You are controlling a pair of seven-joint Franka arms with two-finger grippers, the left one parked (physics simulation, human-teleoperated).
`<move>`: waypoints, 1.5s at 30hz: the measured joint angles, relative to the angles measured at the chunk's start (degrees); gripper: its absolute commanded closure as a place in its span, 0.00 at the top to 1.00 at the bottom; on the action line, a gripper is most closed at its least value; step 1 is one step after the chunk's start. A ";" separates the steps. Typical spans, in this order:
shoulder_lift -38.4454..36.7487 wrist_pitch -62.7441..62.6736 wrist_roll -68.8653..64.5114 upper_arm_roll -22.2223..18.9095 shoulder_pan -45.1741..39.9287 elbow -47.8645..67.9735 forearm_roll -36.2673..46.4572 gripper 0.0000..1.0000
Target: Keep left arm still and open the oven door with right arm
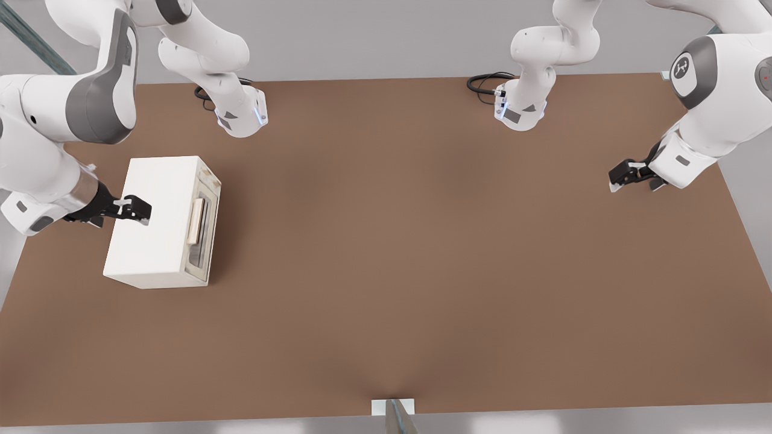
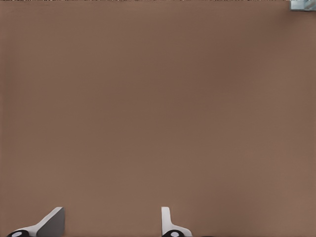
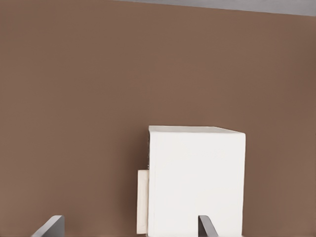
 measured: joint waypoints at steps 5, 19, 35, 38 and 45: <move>0.20 -0.71 -0.79 0.47 5.09 -2.50 -8.44 1.00; -0.34 8.87 13.03 9.53 11.12 -36.96 -40.41 0.09; -2.32 20.25 27.95 8.37 9.17 -47.68 -42.63 0.01; -3.29 20.67 30.07 9.21 9.34 -49.59 -42.58 0.01; -5.02 21.57 33.97 9.48 8.23 -52.66 -42.54 0.01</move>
